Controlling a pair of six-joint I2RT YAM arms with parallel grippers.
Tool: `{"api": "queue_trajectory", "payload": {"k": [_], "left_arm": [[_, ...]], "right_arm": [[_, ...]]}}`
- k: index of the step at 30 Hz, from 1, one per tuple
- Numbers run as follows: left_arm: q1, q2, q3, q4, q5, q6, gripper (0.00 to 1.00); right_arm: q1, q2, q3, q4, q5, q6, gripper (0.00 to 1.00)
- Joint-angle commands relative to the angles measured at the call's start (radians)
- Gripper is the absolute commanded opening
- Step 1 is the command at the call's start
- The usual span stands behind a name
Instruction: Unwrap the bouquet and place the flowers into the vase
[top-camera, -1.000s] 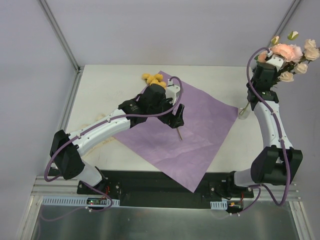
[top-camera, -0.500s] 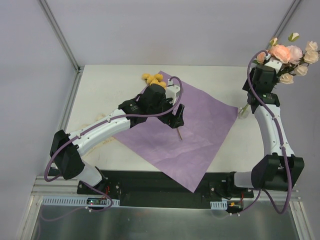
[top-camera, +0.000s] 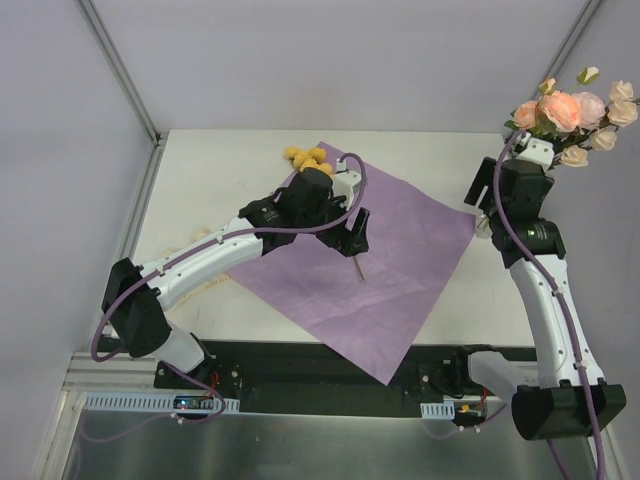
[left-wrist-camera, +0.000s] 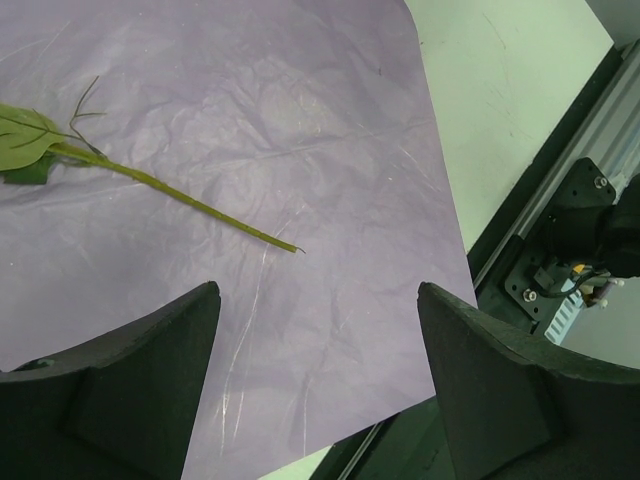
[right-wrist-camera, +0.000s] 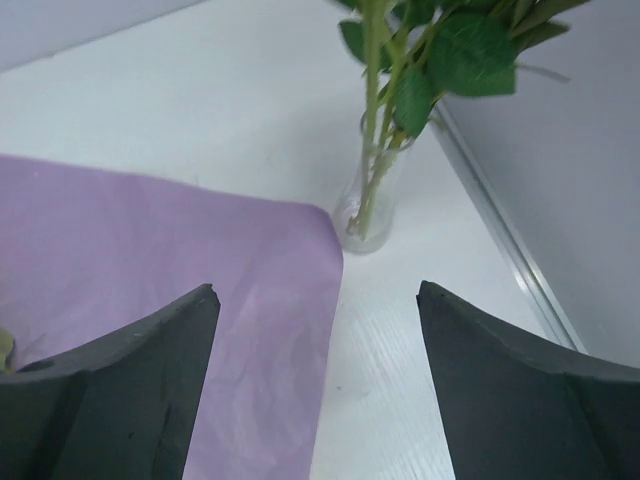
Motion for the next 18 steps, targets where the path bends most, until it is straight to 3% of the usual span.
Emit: {"api": "queue_trajectory", "payload": {"k": [1,9,18], "left_arm": [[0.011,0.069,0.044,-0.034,-0.018,-0.033,0.78],[0.011,0.296,0.138,-0.129,-0.021,-0.125,0.7],[0.029,0.493,0.192,-0.168,0.094,-0.278,0.72]], "right_arm": [[0.08,-0.06,-0.033,-0.121,-0.024,0.021,0.84],[0.249,-0.178,-0.163,-0.175,-0.138,0.104,0.85],[0.274,-0.303,-0.246,-0.218,-0.172,0.13,0.86]]}}
